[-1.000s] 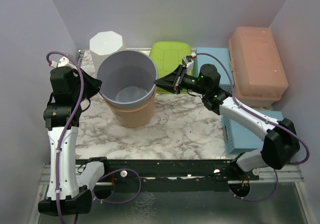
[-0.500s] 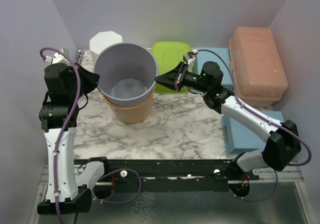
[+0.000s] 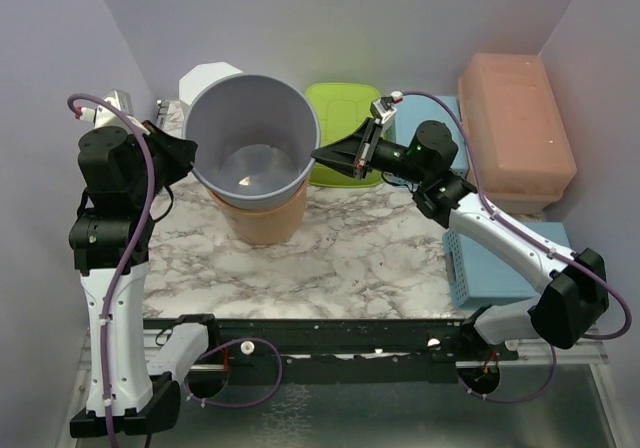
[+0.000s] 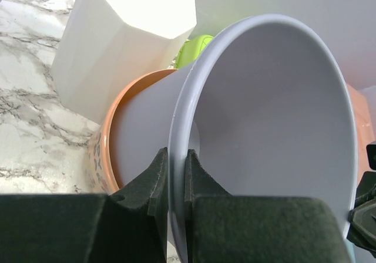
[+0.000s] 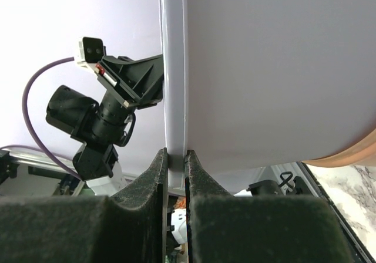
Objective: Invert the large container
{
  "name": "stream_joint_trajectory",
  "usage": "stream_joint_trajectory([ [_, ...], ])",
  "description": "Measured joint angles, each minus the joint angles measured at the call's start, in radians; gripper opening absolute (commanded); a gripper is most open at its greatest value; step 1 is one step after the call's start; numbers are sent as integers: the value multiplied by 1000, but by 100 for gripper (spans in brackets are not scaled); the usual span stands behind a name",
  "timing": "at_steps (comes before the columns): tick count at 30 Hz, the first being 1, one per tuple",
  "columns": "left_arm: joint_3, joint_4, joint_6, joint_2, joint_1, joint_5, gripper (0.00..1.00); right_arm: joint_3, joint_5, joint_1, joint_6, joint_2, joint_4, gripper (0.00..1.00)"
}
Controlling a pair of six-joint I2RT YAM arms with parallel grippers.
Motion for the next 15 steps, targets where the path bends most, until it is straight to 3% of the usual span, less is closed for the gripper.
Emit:
stream_joint_trajectory([
  [15, 24, 41, -1, -14, -5, 8, 0, 61, -52, 0, -121, -21, -18, 6],
])
